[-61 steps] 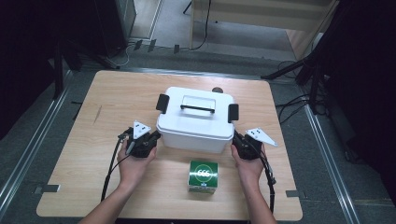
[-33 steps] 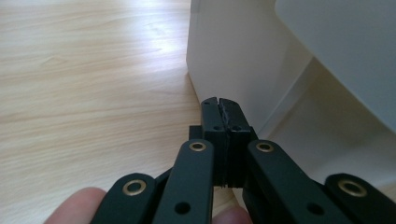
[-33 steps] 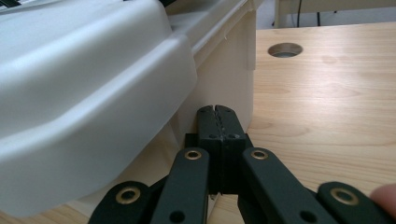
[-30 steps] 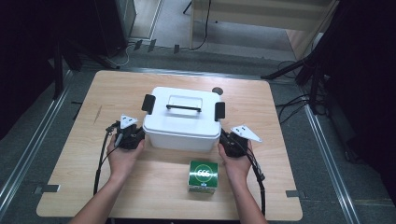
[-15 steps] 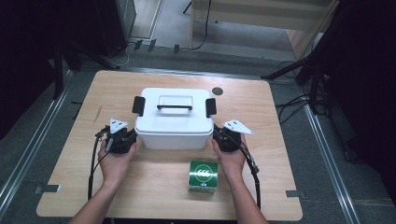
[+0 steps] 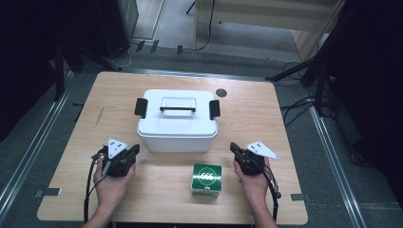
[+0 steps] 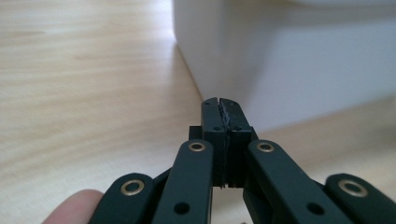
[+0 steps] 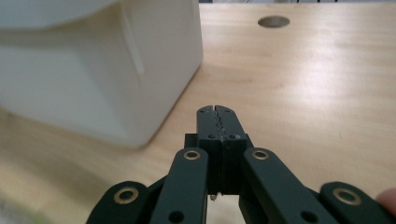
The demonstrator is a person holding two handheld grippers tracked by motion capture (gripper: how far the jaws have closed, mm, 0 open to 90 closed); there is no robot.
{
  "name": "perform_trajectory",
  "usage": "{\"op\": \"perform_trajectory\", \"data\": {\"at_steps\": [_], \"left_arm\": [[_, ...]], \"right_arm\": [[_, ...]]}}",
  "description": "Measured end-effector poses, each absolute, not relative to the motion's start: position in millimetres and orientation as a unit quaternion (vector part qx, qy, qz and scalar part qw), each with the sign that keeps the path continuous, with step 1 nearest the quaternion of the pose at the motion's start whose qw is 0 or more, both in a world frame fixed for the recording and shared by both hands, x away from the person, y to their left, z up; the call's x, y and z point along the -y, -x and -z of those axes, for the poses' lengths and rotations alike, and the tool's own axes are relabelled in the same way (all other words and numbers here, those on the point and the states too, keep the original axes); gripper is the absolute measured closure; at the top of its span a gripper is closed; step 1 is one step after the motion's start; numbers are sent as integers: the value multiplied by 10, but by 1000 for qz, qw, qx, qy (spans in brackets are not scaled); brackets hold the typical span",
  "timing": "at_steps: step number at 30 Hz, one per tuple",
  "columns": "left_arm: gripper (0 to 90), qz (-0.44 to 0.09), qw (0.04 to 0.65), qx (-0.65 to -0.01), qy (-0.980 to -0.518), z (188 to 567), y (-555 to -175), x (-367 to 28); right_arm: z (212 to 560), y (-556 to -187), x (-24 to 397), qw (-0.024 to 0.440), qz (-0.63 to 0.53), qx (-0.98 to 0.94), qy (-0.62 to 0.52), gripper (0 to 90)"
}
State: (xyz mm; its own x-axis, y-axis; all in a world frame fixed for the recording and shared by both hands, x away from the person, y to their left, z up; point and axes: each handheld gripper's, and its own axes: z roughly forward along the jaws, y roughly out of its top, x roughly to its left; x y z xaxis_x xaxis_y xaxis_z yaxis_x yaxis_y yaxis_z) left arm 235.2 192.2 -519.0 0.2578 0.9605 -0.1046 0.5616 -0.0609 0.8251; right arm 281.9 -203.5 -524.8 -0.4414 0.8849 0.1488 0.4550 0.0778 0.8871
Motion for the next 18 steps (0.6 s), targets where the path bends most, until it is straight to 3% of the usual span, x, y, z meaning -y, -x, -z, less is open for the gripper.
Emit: {"op": "perform_trajectory", "data": {"at_steps": [18], "left_arm": [[900, -172, 420, -480, -750, 5291, -2006, -1144]], "right_arm": [[5420, -2052, 1971, 162, -462, -713, -502, 900]]}}
